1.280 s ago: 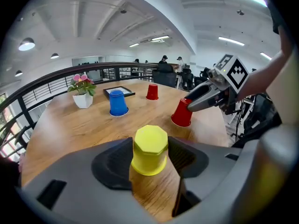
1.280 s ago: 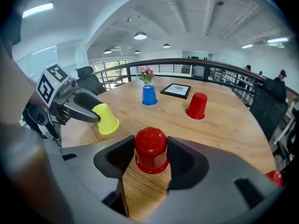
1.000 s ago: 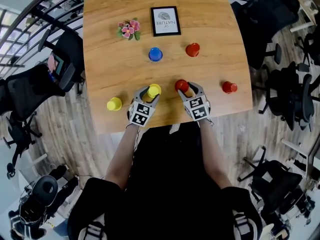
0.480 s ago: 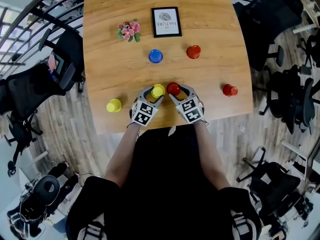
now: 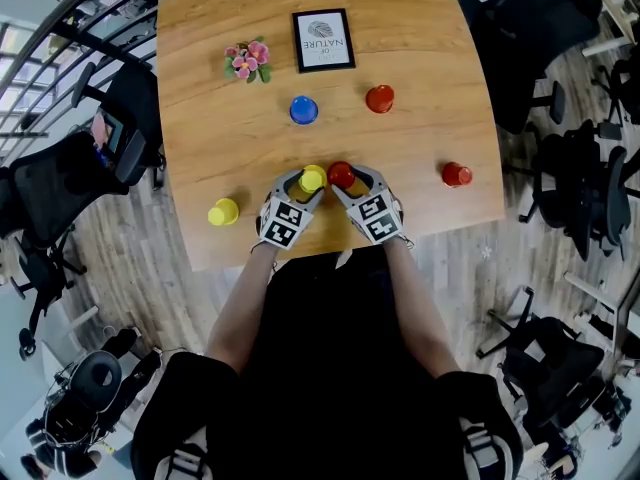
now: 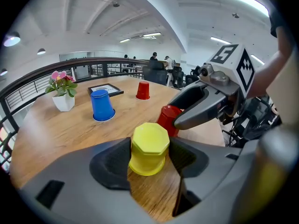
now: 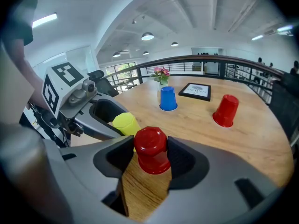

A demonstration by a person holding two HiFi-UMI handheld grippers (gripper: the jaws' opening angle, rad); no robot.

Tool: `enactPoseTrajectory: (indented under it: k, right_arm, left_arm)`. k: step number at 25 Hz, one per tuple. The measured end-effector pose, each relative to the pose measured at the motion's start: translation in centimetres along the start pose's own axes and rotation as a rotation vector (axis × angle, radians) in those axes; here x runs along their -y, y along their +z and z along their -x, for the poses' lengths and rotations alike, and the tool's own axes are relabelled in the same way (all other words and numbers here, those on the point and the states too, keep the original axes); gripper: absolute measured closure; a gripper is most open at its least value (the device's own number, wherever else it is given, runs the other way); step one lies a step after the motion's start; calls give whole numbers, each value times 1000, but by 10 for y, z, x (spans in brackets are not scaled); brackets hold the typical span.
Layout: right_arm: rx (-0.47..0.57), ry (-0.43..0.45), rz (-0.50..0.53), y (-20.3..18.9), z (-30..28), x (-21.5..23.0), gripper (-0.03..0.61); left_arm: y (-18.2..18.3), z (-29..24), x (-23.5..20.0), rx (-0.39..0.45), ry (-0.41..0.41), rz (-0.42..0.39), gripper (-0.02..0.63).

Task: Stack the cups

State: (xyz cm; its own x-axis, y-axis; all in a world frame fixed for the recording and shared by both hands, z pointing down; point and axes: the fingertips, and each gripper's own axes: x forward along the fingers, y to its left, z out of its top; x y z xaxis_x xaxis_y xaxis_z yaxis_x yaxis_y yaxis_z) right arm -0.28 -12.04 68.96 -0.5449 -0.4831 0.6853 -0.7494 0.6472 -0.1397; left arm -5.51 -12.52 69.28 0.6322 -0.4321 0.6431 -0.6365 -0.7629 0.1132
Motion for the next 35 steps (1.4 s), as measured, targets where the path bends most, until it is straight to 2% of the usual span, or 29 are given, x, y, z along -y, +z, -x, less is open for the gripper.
enactPoseTrajectory:
  k: [4, 8, 12, 18, 21, 28, 35]
  right_arm:
    - [9, 1, -23, 4, 1, 0, 339]
    - [45, 3, -23, 18, 7, 2, 297]
    - [72, -7, -3, 30, 14, 7, 291]
    - [91, -62, -10, 41, 27, 32, 297]
    - [99, -97, -29, 41, 31, 53, 298]
    - [118, -170, -55, 41, 36, 98, 308]
    - [123, -205, -54, 50, 35, 129, 310]
  left_arm:
    - [4, 1, -3, 31, 22, -19, 309]
    - [10, 3, 0, 44, 19, -18, 297]
    - [24, 10, 1, 80, 24, 1, 293]
    - [40, 25, -10, 179, 25, 158, 293]
    - [48, 35, -19, 223, 55, 188, 295]
    - [53, 57, -41, 251, 126, 194, 295]
    - [42, 65, -52, 230, 170, 223, 295]
